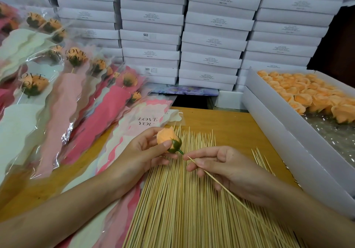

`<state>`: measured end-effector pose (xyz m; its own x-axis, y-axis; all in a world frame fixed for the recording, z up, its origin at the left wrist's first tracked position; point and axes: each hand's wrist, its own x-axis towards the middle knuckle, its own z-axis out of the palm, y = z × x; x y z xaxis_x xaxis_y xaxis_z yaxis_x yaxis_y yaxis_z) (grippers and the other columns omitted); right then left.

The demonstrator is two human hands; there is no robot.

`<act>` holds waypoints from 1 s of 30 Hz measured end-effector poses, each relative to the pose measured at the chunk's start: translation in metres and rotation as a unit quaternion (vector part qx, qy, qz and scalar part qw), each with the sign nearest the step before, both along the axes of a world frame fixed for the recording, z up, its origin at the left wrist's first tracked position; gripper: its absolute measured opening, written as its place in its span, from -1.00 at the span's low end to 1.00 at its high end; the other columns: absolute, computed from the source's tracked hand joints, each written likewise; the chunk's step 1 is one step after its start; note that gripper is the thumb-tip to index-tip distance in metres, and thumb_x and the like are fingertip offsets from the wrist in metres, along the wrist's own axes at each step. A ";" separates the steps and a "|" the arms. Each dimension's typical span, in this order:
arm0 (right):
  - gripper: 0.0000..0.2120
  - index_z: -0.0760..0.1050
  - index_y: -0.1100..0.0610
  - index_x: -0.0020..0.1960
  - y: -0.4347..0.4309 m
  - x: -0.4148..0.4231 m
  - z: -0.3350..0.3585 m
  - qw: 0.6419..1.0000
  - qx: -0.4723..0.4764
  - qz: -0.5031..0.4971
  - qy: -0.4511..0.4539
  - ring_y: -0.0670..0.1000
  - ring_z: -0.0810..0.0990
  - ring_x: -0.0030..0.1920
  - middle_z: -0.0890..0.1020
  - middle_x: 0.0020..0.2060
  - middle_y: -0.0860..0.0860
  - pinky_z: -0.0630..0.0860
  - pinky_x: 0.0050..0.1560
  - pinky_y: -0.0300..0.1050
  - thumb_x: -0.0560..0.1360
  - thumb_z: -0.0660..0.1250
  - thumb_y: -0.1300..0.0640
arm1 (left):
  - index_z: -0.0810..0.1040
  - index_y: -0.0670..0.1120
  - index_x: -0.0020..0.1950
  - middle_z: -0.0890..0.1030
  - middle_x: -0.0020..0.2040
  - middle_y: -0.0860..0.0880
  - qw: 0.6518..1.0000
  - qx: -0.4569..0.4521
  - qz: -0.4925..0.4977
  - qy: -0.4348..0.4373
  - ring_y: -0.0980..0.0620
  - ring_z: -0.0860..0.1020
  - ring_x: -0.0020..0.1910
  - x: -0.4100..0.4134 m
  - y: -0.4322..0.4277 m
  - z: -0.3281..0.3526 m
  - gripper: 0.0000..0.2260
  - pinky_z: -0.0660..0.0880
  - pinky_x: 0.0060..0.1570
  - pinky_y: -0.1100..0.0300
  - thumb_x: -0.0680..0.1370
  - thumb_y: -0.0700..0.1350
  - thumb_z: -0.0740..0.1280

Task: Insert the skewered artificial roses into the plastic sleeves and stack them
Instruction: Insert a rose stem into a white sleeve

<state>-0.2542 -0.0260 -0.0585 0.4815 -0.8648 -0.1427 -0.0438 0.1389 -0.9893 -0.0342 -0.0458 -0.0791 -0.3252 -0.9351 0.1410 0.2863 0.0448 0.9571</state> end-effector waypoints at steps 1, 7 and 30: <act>-0.76 0.63 0.13 0.11 0.000 0.000 0.000 1.000 0.001 -0.001 0.002 -0.16 0.65 -0.25 0.72 -0.06 0.09 0.47 -0.49 -0.36 0.46 0.37 0.17 | 0.52 -0.16 0.20 0.65 0.00 -0.14 1.000 -0.002 -0.002 -0.001 -0.02 0.66 -0.15 0.000 0.000 0.000 -0.62 0.59 -0.22 0.27 0.41 -0.11 0.41; -0.68 0.60 0.15 0.13 0.001 0.000 0.000 1.000 0.001 -0.004 0.001 -0.16 0.65 -0.24 0.73 -0.06 0.08 0.46 -0.49 -0.36 0.39 0.38 0.11 | 0.53 -0.14 0.21 0.65 0.00 -0.13 1.000 -0.019 -0.016 -0.015 -0.06 0.67 -0.10 0.001 0.001 0.000 -0.68 0.59 -0.16 0.24 0.47 -0.13 0.41; -0.67 0.55 0.22 0.11 0.000 -0.001 -0.002 1.000 0.016 0.012 -0.015 -0.14 0.66 -0.23 0.72 -0.07 0.11 0.49 -0.48 -0.34 0.38 0.42 0.13 | 0.52 -0.14 0.17 0.66 0.01 -0.11 0.998 -0.036 -0.049 -0.026 -0.09 0.68 -0.06 -0.001 0.003 0.001 -0.66 0.59 -0.16 0.23 0.44 -0.09 0.45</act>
<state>-0.2553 -0.0260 -0.0601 0.5070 -0.8478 -0.1557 -0.0185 0.1699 -0.9853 -0.0351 -0.0425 -0.0777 -0.4231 -0.8865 0.1874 0.2435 0.0880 0.9659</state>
